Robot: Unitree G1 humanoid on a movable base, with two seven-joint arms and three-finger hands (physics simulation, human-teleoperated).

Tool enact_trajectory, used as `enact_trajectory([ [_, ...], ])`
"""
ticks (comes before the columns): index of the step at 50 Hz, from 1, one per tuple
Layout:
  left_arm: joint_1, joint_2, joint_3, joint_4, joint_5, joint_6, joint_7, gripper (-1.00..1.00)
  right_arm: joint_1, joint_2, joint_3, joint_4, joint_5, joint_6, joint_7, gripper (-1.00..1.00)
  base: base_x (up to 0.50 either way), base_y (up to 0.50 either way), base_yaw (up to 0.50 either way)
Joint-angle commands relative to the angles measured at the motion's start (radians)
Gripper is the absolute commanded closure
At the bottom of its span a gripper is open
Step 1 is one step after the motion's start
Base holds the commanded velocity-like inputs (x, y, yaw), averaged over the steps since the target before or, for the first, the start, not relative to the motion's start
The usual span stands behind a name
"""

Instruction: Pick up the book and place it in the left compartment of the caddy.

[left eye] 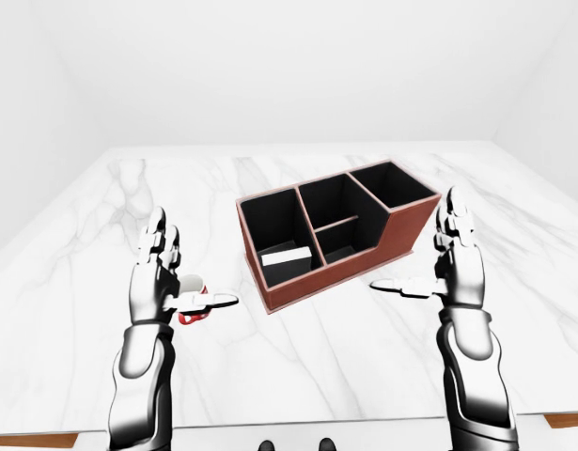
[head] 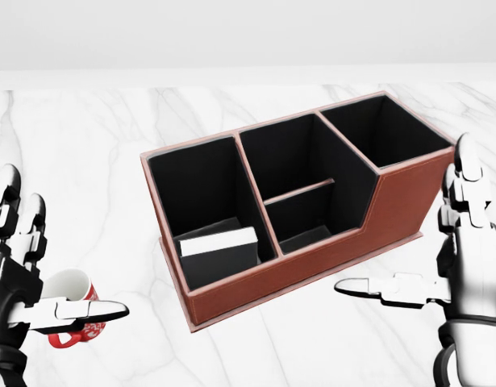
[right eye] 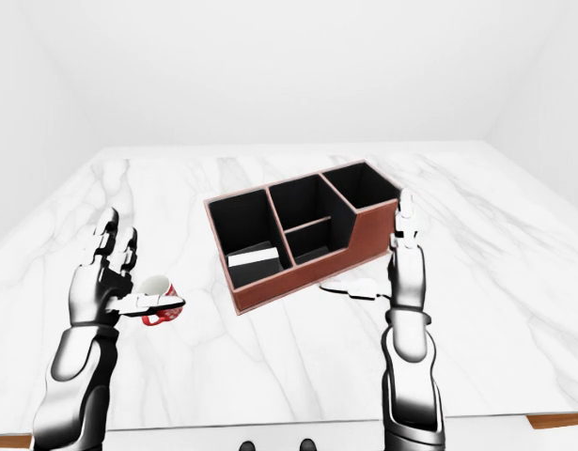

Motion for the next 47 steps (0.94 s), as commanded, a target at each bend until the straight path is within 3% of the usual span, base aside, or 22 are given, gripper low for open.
enact_trajectory([
  [1,0.022,-0.006,0.011,-0.077,-0.021,0.0,0.021,-1.0,0.145,0.033,-0.048,-0.149,0.084,-0.003,0.023,-1.0,0.0,0.0,0.0],
  [5,0.031,-0.003,0.04,-0.116,-0.045,0.0,0.007,-1.0,0.196,0.062,-0.053,-0.266,0.084,0.019,0.047,-1.0,0.0,0.0,0.0],
  [13,0.043,0.0,0.073,-0.154,-0.084,0.0,-0.019,-1.0,0.214,0.087,-0.045,-0.323,0.068,0.024,0.052,-1.0,0.0,0.0,0.0],
  [22,0.082,-0.018,0.104,-0.25,-0.113,0.0,-0.052,-1.0,0.264,0.11,-0.033,-0.402,0.074,0.011,0.064,-1.0,0.0,0.0,0.0],
  [26,0.094,-0.029,0.098,-0.266,-0.106,0.0,-0.06,-1.0,0.294,0.135,-0.056,-0.46,0.106,-0.03,0.061,-1.0,0.0,0.0,0.0],
  [47,0.098,-0.037,0.093,-0.258,-0.107,0.0,-0.068,-1.0,0.326,0.145,-0.014,-0.465,0.077,-0.068,0.054,-1.0,0.0,0.0,0.0],
])
